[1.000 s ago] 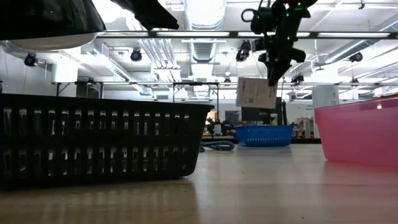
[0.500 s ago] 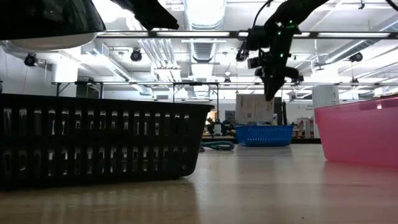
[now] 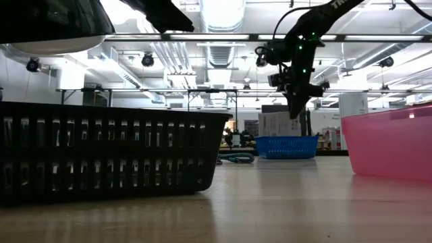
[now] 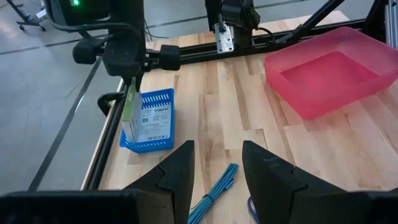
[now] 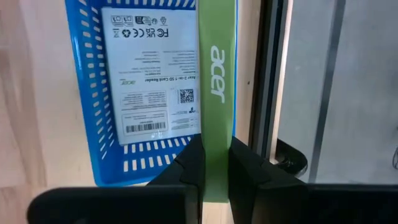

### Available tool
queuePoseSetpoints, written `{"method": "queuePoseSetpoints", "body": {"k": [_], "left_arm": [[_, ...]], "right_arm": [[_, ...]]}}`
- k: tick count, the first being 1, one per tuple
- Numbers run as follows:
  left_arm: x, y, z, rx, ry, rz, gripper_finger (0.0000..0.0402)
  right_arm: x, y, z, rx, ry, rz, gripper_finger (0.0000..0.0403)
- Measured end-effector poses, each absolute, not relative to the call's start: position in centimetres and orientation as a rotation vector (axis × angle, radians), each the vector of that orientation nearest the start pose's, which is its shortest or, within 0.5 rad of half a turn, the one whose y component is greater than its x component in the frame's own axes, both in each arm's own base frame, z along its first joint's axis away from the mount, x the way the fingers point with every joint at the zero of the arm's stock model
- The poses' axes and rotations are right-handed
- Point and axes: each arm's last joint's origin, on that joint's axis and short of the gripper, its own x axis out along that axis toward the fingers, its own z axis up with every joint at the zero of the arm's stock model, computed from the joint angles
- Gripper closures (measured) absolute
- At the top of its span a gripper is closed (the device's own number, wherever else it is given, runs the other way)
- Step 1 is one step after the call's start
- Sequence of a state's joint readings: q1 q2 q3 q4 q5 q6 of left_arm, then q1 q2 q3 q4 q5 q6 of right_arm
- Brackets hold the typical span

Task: Pick and place items into bin
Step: Put the white card reader box into the blue bin

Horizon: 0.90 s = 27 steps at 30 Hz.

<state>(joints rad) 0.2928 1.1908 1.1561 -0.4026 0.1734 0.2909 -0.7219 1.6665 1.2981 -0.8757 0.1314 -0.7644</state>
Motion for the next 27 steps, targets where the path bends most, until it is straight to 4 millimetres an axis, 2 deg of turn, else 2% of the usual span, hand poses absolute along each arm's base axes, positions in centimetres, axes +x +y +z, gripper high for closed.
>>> {"method": "queuePoseSetpoints", "body": {"k": [15,27], "left_arm": [[24.7,6.9,35.9,0.185,0.439,0.055,0.0282],[24.7,6.9,35.9,0.185,0.438,0.055,0.0282]], "right_arm": [[23.8,-21.9,22.9,-0.274,1.427,-0.224,0.0373],[23.5,-21.8,22.3,-0.287,1.447,-0.213,0.0321]]}}
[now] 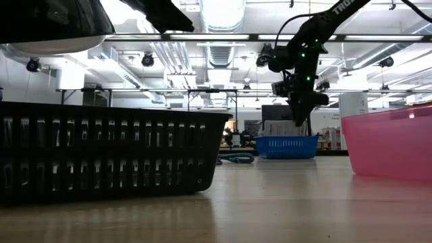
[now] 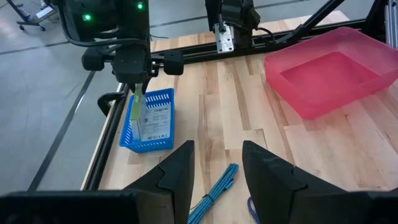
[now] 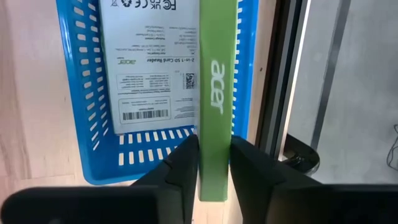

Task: Pick and place items into bin
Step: Put the white card reader box into the blue bin

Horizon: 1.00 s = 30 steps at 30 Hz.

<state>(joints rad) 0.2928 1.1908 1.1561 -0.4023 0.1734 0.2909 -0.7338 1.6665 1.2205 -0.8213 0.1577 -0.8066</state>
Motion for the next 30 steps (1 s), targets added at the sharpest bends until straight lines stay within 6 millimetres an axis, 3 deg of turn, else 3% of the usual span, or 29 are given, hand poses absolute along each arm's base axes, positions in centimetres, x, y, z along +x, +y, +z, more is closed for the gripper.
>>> {"method": "queuePoseSetpoints", "body": {"k": [19,30], "left_arm": [[24.68,6.92,35.94,0.185,0.438,0.054,0.0282],[24.68,6.92,35.94,0.185,0.438,0.055,0.0282]], "right_arm": [[23.71,-21.52,22.23,-0.181,1.386,-0.194,0.0308],[23.75,-21.39,22.28,-0.154,1.376,-0.200,0.0274]]}}
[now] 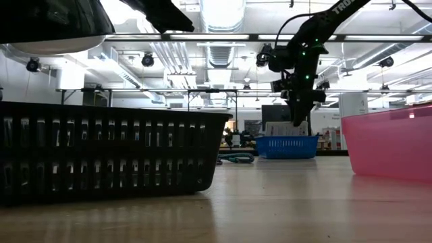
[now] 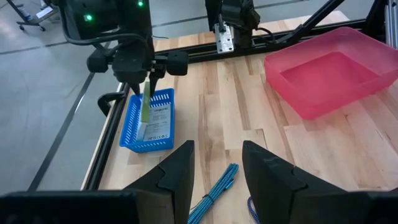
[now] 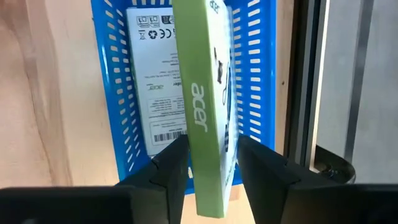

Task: Pick and place items into bin
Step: Put the white card reader box into the blue bin, then put the white charger cable into the pink bin

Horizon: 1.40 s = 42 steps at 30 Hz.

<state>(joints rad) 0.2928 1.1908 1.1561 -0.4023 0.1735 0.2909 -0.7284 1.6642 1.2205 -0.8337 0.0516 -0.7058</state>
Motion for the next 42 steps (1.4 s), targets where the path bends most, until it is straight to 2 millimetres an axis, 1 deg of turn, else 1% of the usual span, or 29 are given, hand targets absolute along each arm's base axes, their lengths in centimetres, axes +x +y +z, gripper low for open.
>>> {"method": "queuePoseSetpoints", "body": {"k": [7,13,22,27,30,33,36,42], "left_arm": [[24.7,6.9,35.9,0.185,0.438,0.055,0.0282],[24.7,6.9,35.9,0.185,0.438,0.055,0.0282],[24.7,6.9,35.9,0.185,0.438,0.055,0.0282],[24.7,6.9,35.9,0.185,0.438,0.054,0.0282],[24.7,6.9,35.9,0.185,0.438,0.055,0.0282],[24.7,6.9,35.9,0.185,0.439,0.054,0.0282],[24.7,6.9,35.9,0.185,0.440,0.054,0.0282],[24.7,6.9,35.9,0.185,0.441,0.054,0.0282]], "right_arm": [[24.1,-21.0,22.3,-0.138,1.366,-0.200,0.0248],[24.5,-20.5,22.3,-0.138,1.363,-0.195,0.0234],[25.2,-19.7,22.3,-0.129,1.359,-0.200,0.0231],[25.6,-19.3,22.5,-0.061,1.340,-0.257,0.0232],[26.0,-19.2,23.3,-0.054,1.310,-0.277,0.0234],[26.6,-18.8,24.5,-0.065,1.266,-0.288,0.0239],[27.1,-18.0,26.4,-0.090,1.195,-0.266,0.0246],[27.6,-15.2,30.7,-0.143,1.019,-0.220,0.0257]]}}
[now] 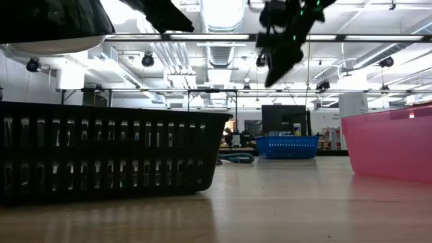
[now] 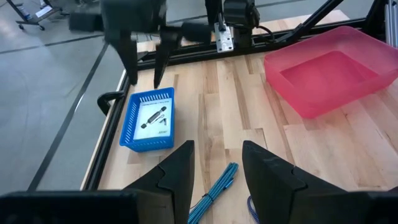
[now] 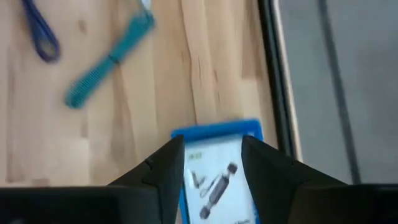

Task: Pick and place items into bin
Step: Put the white charger cable into the pink bin

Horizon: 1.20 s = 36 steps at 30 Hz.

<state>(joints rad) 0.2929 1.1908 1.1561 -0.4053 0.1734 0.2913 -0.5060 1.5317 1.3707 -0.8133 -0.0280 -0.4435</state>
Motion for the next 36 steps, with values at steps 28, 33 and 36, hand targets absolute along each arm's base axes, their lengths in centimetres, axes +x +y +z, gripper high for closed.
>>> {"method": "queuePoseSetpoints", "body": {"k": [28,33,36], "left_arm": [[24.7,6.9,35.9,0.186,0.439,0.054,0.0282],[24.7,6.9,35.9,0.186,0.437,0.055,0.0282],[24.7,6.9,35.9,0.186,0.437,0.054,0.0282]], "right_arm": [[21.6,-4.4,28.6,-0.189,0.229,-0.016,0.0269],[20.2,-4.1,24.3,-0.211,0.034,-0.037,0.0269],[19.4,-3.9,22.7,-0.267,-0.063,-0.052,0.0269]]}}
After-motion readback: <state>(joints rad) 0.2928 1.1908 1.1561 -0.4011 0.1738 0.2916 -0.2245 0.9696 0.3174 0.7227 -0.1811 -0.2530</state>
